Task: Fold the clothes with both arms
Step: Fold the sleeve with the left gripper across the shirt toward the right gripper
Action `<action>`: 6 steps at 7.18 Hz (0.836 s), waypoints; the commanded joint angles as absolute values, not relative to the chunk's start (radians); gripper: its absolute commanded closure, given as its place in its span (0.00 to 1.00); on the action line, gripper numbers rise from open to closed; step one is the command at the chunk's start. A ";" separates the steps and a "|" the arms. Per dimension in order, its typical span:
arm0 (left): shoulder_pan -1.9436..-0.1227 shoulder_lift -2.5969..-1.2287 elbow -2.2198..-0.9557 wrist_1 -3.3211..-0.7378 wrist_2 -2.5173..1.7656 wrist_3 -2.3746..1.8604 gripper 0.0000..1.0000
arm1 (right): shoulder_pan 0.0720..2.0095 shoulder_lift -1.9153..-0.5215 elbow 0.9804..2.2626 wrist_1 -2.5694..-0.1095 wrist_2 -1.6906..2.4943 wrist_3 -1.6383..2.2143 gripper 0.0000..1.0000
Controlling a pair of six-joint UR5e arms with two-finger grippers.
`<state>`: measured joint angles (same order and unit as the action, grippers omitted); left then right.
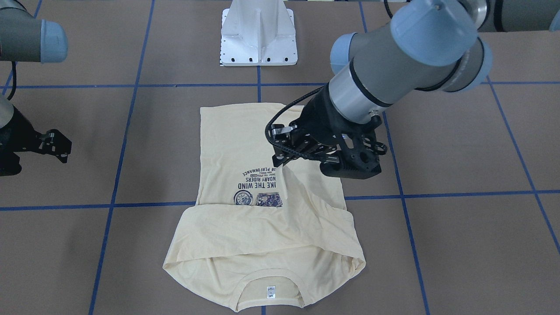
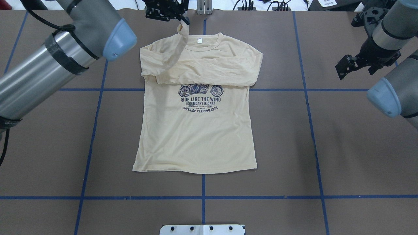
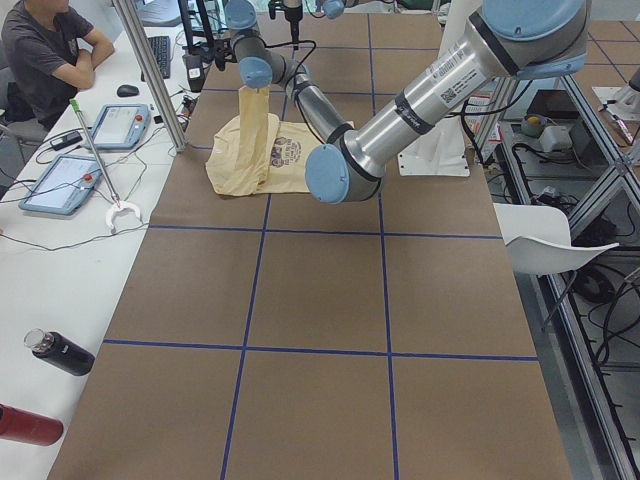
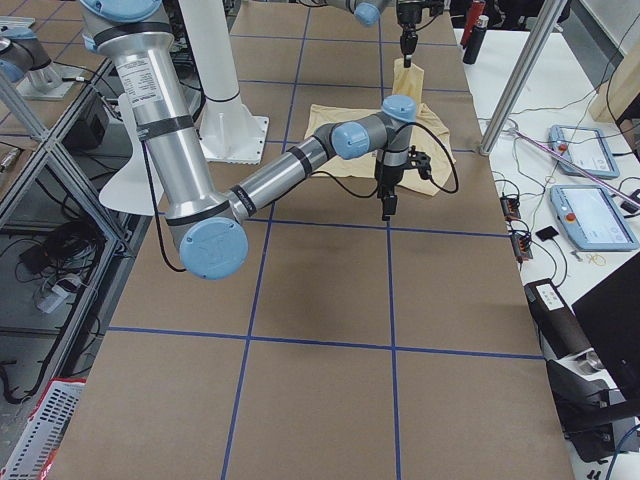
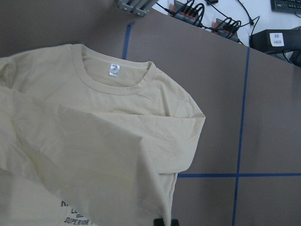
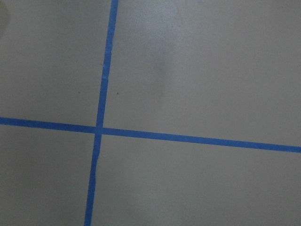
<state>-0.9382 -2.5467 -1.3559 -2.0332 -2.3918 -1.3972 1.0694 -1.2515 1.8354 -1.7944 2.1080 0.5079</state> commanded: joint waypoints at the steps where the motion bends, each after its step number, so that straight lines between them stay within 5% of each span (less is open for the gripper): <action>1: -0.885 -2.597 -1.229 -2.146 -2.311 -1.445 1.00 | 1.069 -1.252 1.824 -1.792 2.108 0.508 0.00; 6: -0.738 -2.649 -1.018 -2.336 -2.024 -1.447 1.00 | 1.065 -1.238 1.772 -1.779 2.108 0.512 0.00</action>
<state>-0.7924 -2.6220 -1.0703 -2.2917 -2.1132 -1.4463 1.0661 -1.2420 1.7823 -1.7812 2.1077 0.5105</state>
